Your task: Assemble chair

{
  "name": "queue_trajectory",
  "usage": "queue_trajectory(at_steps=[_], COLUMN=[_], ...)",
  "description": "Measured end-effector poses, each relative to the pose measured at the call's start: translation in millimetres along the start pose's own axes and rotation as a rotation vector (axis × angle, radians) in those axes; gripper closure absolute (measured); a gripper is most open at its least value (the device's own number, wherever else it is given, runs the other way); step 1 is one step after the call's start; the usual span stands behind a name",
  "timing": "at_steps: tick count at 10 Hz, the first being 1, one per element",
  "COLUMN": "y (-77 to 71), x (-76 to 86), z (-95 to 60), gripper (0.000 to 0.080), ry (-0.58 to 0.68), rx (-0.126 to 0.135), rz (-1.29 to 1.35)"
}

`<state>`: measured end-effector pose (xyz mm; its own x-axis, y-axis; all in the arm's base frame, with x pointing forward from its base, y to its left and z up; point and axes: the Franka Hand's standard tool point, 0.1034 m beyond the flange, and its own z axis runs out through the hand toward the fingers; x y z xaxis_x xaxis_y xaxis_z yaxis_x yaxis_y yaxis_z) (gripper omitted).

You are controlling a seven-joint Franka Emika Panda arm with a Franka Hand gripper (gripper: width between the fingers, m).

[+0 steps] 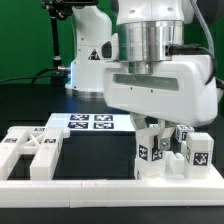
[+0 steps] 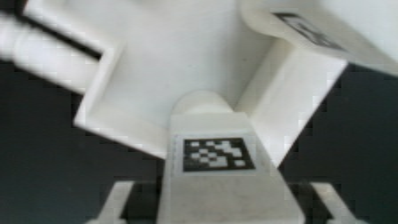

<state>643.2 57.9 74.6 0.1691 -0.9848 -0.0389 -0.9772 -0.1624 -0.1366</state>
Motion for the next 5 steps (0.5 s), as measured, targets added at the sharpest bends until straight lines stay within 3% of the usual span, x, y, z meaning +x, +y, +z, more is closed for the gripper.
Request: queue_trajectory(at_steps=[2, 4, 5], y=[-0.4, -0.2, -0.4], x=[0.2, 0.4, 1.1], z=[0.5, 0.6, 0.4], gripper=[0.0514, 0.0514, 0.0441], ry=[-0.032, -0.031, -0.029], rx=[0.018, 0.017, 0.018], rz=[0.215, 0.182, 0.150])
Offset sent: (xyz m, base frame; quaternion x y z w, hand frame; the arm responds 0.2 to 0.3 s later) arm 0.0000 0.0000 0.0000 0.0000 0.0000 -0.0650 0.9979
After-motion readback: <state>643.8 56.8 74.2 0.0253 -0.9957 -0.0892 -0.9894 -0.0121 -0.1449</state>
